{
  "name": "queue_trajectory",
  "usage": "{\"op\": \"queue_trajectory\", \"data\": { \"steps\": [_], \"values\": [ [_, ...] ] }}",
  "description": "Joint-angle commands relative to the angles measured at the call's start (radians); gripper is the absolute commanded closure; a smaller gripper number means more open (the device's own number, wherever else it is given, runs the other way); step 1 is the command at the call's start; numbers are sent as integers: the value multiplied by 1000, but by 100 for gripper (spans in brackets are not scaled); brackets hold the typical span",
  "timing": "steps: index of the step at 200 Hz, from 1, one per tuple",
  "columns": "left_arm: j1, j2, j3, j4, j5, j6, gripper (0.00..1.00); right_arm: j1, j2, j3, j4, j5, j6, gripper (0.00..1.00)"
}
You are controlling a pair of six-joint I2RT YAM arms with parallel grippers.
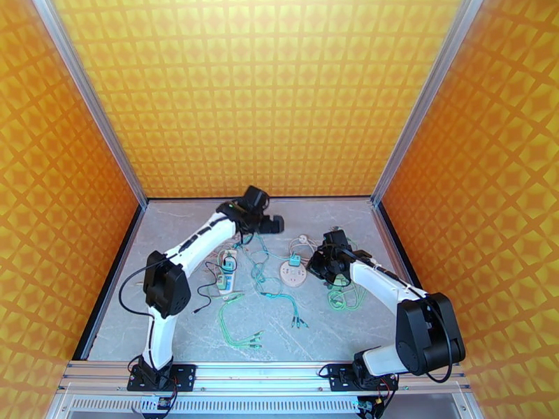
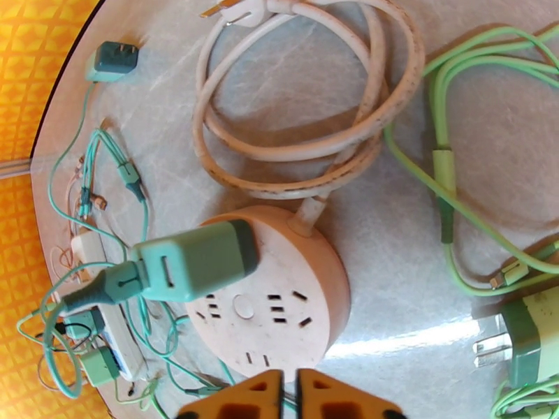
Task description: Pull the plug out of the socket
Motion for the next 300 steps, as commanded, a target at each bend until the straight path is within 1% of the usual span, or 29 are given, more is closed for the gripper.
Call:
{"op": "queue_trajectory", "data": {
  "steps": [1, 26, 45, 59, 78, 89, 103, 120, 132, 156, 178, 199, 213, 234, 279, 290, 300],
  "values": [
    [-64, -51, -36, -23, -69, 27, 5, -6, 9, -15, 24, 32, 13, 100],
    [-136, -66, -44, -82, -113, 25, 10, -14, 19, -27, 28, 41, 15, 100],
    [-187, -76, -62, -131, -153, 13, 12, -29, 21, -33, 32, 43, 10, 100],
    [-221, -91, -85, -147, -157, 4, 16, -40, 19, -36, 36, 42, 2, 100],
    [-262, -106, -121, -160, -169, -6, 19, -55, 19, -35, 39, 30, -14, 100],
    [-282, -110, -142, -159, -169, -4, 22, -62, 18, -33, 41, 21, -24, 100],
    [-299, -103, -162, -148, -167, -3, 30, -66, 15, -32, 41, 19, -38, 100],
    [-311, -82, -171, -136, -167, -3, 33, -69, 12, -30, 41, 8, -50, 100],
    [-312, -67, -184, -108, -162, 7, 36, -68, 7, -30, 41, -5, -62, 100],
    [-309, -33, -208, -39, -161, 59, 37, -69, -6, -40, 38, -37, -84, 100],
    [-294, 14, -192, -14, -160, 108, 38, -68, -23, -62, 51, -87, -99, 100],
    [-275, 42, -178, 20, -154, 159, 38, -68, -35, -103, 87, -147, -82, 100],
    [-257, 58, -168, 48, -128, 183, 38, -67, -33, -125, 82, -143, -60, 100],
    [-237, 80, -153, 96, -85, 231, 36, -61, -29, -163, 96, -141, -36, 100],
    [-208, 140, -132, 191, -36, 377, 25, -52, -45, -170, 71, -133, -29, 100],
    [-192, 158, -120, 198, -4, 393, 24, -52, -56, -163, 56, -124, -32, 100],
    [-183, 175, -105, 198, 21, 417, 26, -52, -62, -158, 44, -119, -34, 100]
  ]
}}
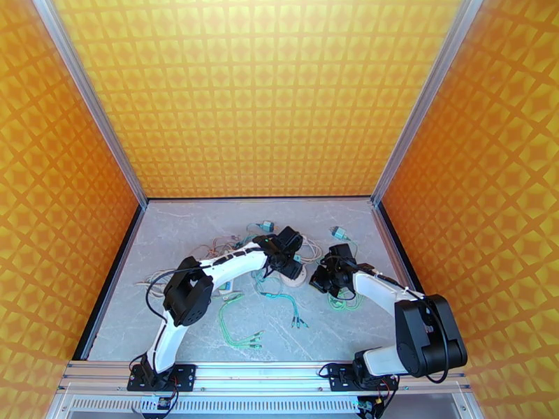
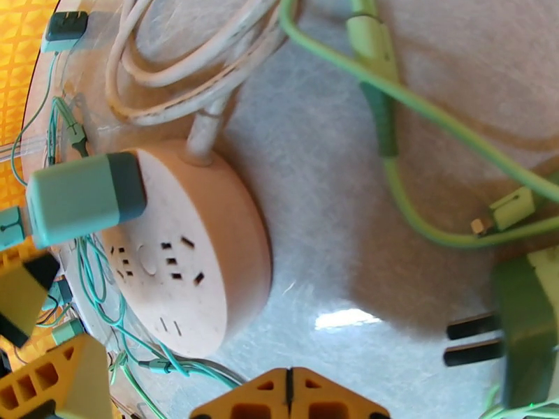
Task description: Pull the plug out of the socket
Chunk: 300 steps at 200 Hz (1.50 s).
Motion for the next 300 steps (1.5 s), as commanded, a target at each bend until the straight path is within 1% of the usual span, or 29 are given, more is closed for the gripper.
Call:
{"op": "queue_trajectory", "data": {
  "steps": [1, 31, 76, 89, 108, 129, 154, 169, 183, 201, 211, 219, 238, 244, 253, 265, 278, 289, 300],
  "values": [
    [25, 54, 44, 49, 87, 103, 27, 3, -39, 12, -25, 5, 12, 100],
    [30, 91, 88, 45, 88, 190, 30, 3, -50, 27, -63, 18, 3, 100],
    [51, 142, 170, 31, 88, 233, 35, 3, -67, 24, -86, 40, 5, 100],
    [51, 151, 184, 33, 89, 246, 38, 3, -67, 23, -87, 43, 8, 100],
    [51, 163, 203, 26, 93, 252, 45, 2, -61, 27, -88, 45, 10, 100],
    [51, 163, 197, 21, 100, 246, 64, 2, -48, 37, -87, 46, 11, 100],
    [52, 134, 148, 41, 99, 227, 66, 2, -29, 53, -78, 40, 11, 100],
    [51, 116, 119, 45, 98, 215, 65, 3, -18, 58, -71, 36, 10, 100],
    [52, 98, 95, 47, 85, 189, 62, 3, -11, 66, -66, 32, 10, 100],
    [51, 56, 56, 48, 85, 155, 61, 2, -3, 76, -64, 32, 5, 99],
    [51, 19, 24, 56, 84, 133, 57, 3, 3, 86, -64, 37, -1, 99],
    [51, -13, -3, 60, 85, 118, 52, 3, 9, 99, -66, 39, -10, 98],
    [52, -93, -59, 62, 85, 78, 46, 2, 18, 139, -72, 57, -51, 93],
    [54, -119, -78, 63, 85, 65, 43, 4, 22, 158, -72, 64, -71, 89],
    [54, -154, -102, 62, 84, 47, 43, 7, 21, 178, -58, 74, -117, 81],
    [56, -197, -129, 60, 86, 22, 41, 11, 20, 202, -49, 120, -168, 78],
    [61, -240, -155, 54, 85, -6, 36, 18, 19, 219, -15, 140, -232, 73],
    [67, -274, -179, 53, 85, -30, 35, 24, 25, 236, -3, 167, -293, 69],
    [75, -309, -202, 59, 86, -55, 34, 30, 41, 257, 3, 167, -371, 65]
  ]
}}
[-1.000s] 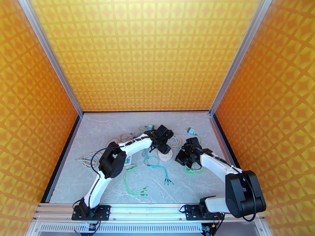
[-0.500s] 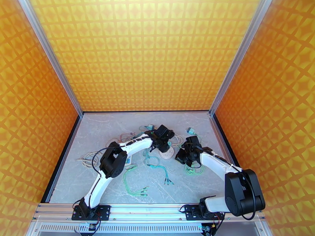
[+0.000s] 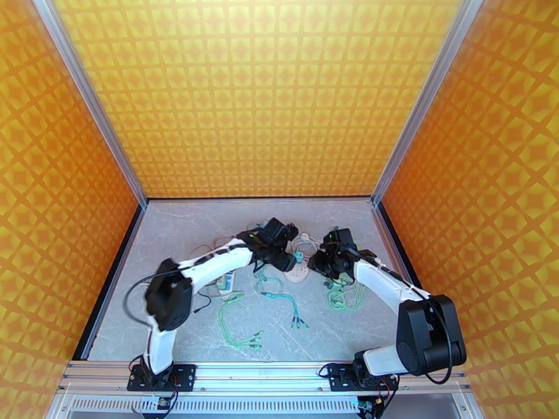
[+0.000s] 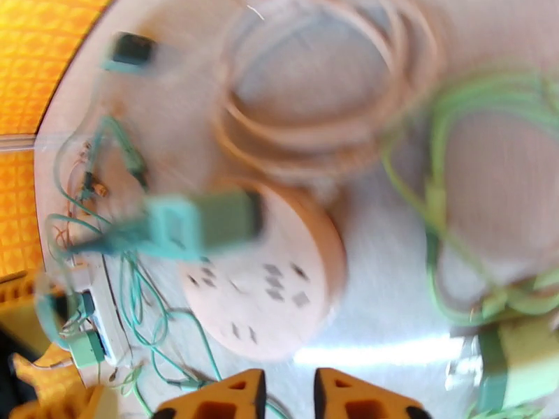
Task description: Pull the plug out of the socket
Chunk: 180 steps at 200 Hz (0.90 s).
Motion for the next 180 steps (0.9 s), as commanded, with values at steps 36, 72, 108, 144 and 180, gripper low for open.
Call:
{"op": "queue_trajectory", "data": {
  "steps": [36, 72, 108, 144, 180],
  "values": [
    [63, -166, -109, 17, 4, -147, 26, 67, 100, 142, 6, 81, -389, 56],
    [107, -262, -187, 39, 14, -179, 20, 110, 184, 202, -61, 130, -571, 49],
    [129, -353, -268, 55, 15, -182, 17, 117, 209, 217, -54, 123, -647, 46],
    [142, -423, -344, 75, 14, -189, 16, 131, 256, 258, -63, 130, -742, 45],
    [143, -464, -391, 90, 15, -198, 16, 132, 334, 345, -136, 124, -768, 47]
  ]
}}
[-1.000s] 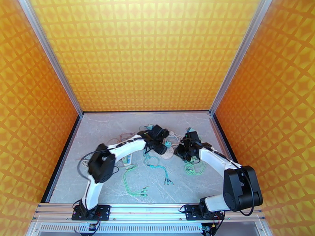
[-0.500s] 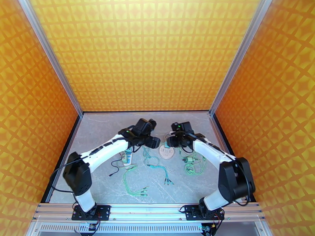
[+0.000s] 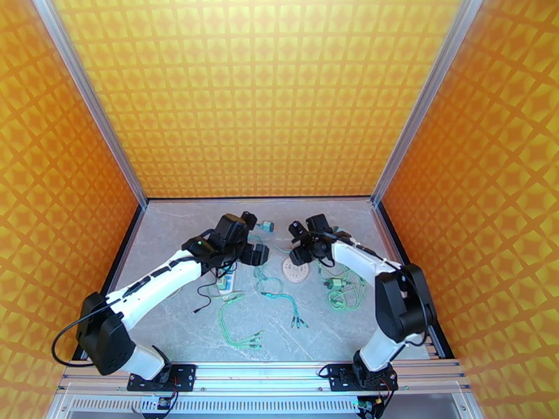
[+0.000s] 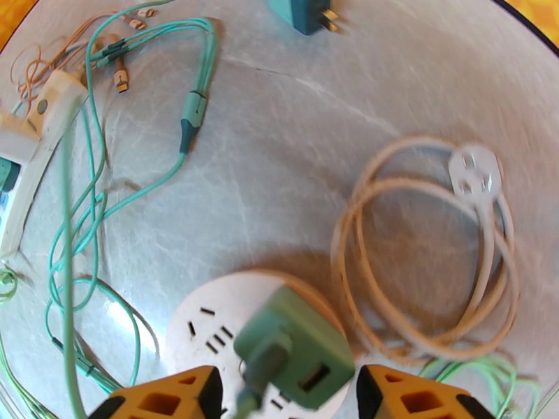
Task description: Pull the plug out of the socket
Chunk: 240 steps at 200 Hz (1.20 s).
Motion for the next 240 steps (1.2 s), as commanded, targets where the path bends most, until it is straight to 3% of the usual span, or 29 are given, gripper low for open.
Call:
{"op": "queue_trajectory", "data": {
  "steps": [1, 75, 119, 141, 159, 175, 187, 217, 240],
  "values": [
    [7, -34, -28, 26, 14, -21, 16, 5, 49, 53, -57, 12, -54, 48],
    [41, -53, -50, 38, 14, -34, 16, 33, 82, 35, -55, 9, -64, 56],
    [44, -45, -43, 41, 14, -30, 16, 68, 92, 17, -53, 49, -50, 51],
    [44, -45, -52, 44, 13, -30, 16, 78, 85, 0, -38, 57, -26, 55],
    [44, -46, -57, 49, 14, -30, 15, 79, 87, 15, -59, 76, 25, 72],
    [45, -48, -64, 60, 14, -33, 13, 80, 77, 12, -61, 105, 88, 71],
    [45, -50, -69, 73, 2, -43, 0, 81, 52, -12, -39, 119, 127, 70],
    [50, -59, -121, 157, -4, -99, 1, 80, 9, -39, -40, 136, 260, 76],
    [50, -47, -156, 226, 26, -132, 1, 82, 0, -47, -48, 148, 349, 73]
  ]
}}
